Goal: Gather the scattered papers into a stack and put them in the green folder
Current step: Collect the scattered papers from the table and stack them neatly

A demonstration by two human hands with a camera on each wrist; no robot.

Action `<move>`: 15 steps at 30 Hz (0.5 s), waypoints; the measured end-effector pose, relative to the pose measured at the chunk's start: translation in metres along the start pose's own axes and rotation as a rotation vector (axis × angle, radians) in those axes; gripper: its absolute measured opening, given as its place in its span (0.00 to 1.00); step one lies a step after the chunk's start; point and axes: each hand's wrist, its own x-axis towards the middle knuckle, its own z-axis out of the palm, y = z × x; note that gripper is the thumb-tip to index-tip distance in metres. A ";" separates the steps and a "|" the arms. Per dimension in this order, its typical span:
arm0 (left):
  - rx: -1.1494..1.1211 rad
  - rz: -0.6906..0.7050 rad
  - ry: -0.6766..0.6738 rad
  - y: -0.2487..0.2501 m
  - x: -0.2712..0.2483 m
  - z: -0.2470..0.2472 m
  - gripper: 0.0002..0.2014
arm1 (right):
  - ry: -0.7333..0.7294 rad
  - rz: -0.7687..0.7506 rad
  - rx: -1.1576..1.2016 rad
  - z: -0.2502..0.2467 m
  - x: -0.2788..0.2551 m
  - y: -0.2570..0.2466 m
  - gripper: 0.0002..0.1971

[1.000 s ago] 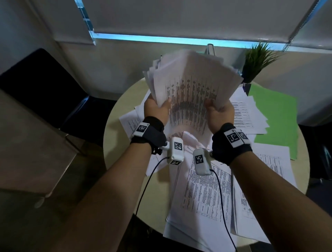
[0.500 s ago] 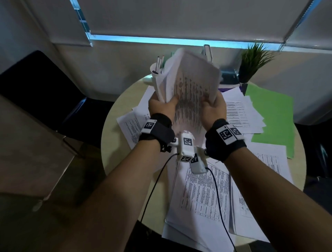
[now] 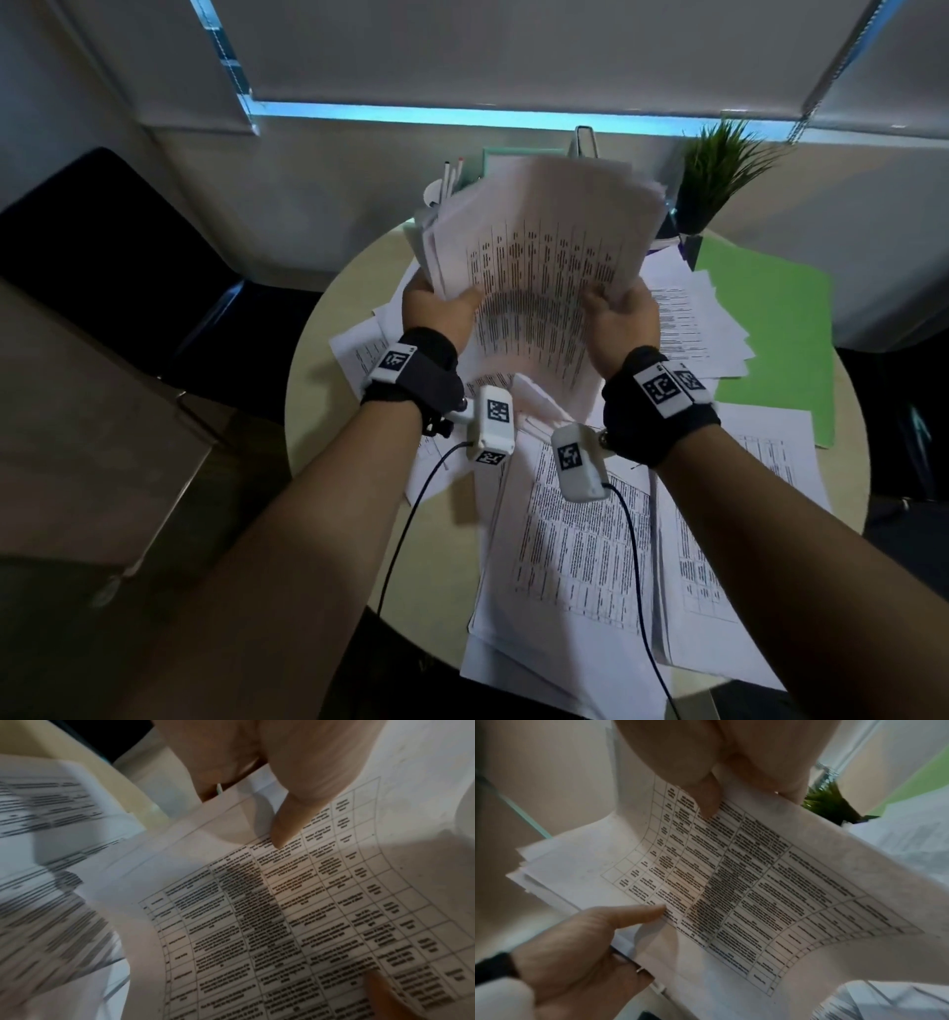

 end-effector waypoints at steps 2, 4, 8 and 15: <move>-0.048 0.053 0.011 0.009 0.002 -0.002 0.19 | 0.010 -0.046 0.019 -0.003 0.002 -0.007 0.15; -0.087 0.086 0.029 0.013 0.004 -0.009 0.22 | 0.014 -0.068 0.027 -0.008 0.002 -0.006 0.14; -0.017 0.093 -0.066 0.001 0.005 -0.020 0.28 | -0.010 -0.020 0.010 -0.017 -0.004 0.013 0.21; 0.082 0.204 -0.023 0.017 -0.001 -0.008 0.18 | -0.027 -0.064 -0.059 -0.011 -0.002 0.000 0.15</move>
